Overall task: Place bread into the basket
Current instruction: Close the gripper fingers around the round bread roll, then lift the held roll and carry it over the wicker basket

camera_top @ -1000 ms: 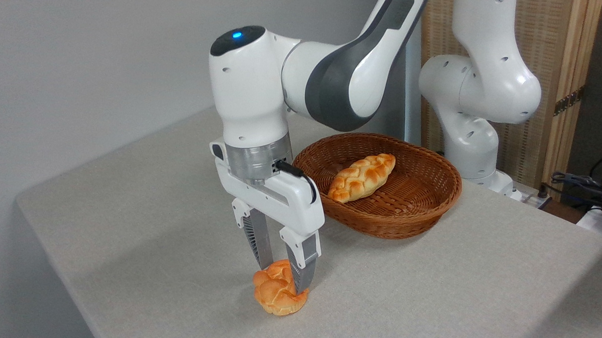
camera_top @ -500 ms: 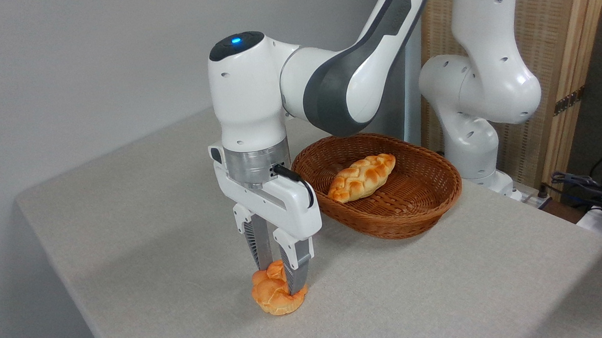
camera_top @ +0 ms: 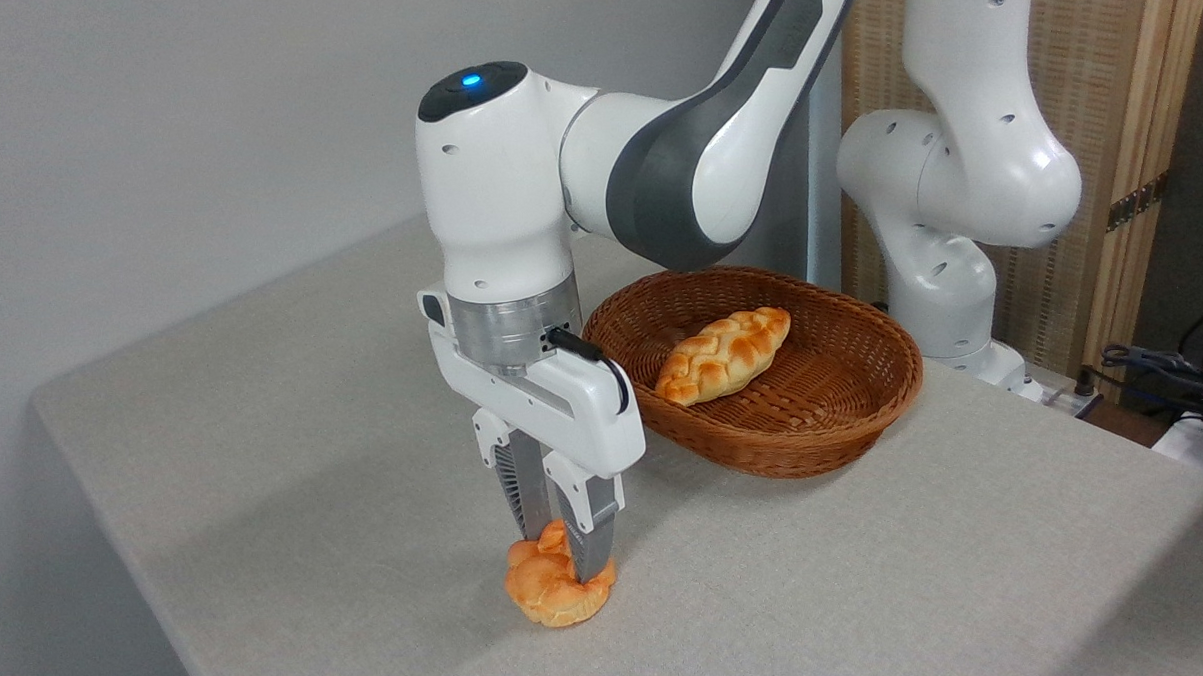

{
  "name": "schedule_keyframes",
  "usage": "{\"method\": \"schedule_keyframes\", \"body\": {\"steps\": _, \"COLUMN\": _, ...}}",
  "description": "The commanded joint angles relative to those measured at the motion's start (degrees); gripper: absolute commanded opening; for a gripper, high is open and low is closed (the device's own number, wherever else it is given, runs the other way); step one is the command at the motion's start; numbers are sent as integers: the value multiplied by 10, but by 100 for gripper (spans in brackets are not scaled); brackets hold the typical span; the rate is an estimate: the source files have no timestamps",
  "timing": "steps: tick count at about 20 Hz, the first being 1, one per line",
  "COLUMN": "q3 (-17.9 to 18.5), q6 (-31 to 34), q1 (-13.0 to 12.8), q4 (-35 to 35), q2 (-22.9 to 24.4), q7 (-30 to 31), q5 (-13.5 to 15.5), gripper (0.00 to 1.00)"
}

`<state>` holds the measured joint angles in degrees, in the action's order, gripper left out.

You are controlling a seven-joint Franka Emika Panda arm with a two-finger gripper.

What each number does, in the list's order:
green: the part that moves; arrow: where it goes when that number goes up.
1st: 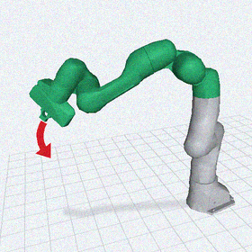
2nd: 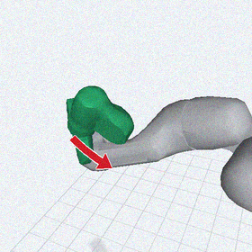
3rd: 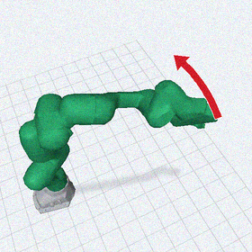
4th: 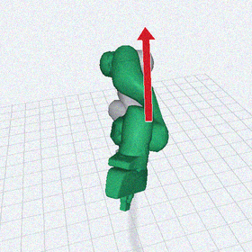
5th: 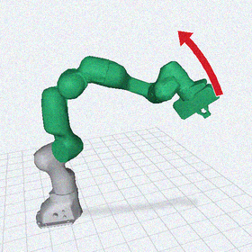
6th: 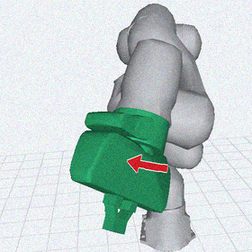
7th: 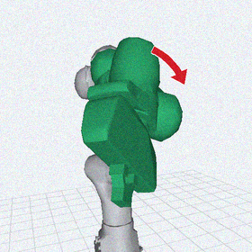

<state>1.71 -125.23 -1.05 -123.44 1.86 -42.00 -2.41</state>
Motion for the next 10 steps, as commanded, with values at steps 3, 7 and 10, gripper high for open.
{"method": "schedule_keyframes", "body": {"steps": 3, "q3": 1, "q6": 43, "q1": -4, "q4": 14, "q2": 23, "q7": -4, "q5": -1, "gripper": 20}}
{"method": "schedule_keyframes", "body": {"steps": 7, "q3": -1, "q6": 96, "q1": -4, "q4": 55, "q2": 38, "q7": -4, "q5": -1, "gripper": 19}}
{"method": "schedule_keyframes", "body": {"steps": 10, "q3": -1, "q6": 160, "q1": -9, "q4": 71, "q2": 88, "q7": -20, "q5": 9, "gripper": 19}}
